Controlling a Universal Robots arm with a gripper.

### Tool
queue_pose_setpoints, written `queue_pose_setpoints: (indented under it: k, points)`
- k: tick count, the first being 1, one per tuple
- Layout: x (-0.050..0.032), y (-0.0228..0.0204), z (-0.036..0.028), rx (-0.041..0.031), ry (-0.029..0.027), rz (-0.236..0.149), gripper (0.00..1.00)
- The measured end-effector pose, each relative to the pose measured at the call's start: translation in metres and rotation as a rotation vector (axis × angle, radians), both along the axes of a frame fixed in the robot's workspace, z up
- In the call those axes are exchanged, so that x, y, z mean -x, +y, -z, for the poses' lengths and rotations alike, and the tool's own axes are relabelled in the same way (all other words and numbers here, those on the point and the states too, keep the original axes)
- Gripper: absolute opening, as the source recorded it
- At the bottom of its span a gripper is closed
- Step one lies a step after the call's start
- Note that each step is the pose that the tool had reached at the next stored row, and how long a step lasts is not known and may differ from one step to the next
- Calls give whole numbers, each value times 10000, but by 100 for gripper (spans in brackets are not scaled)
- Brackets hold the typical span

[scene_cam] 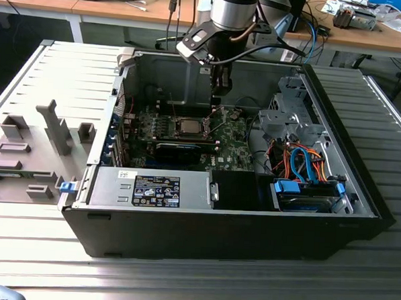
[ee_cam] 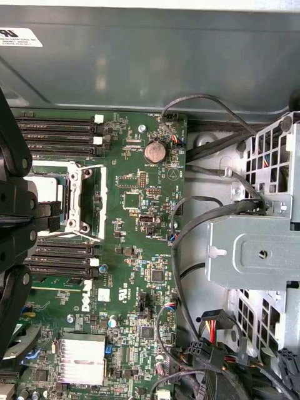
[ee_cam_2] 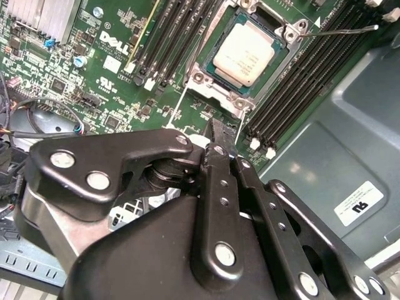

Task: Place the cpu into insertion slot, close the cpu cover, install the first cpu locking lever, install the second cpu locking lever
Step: 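Close the cpu cover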

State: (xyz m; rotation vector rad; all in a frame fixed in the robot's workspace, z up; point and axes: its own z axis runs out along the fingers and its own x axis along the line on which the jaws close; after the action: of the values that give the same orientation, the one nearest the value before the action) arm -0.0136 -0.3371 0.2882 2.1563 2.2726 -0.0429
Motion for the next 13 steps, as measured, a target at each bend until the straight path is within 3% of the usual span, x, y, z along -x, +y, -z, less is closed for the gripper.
queue_pose_setpoints:
  k: [13]
  points:
    - [-46, 0, 0, 1, 0, 0, 11]
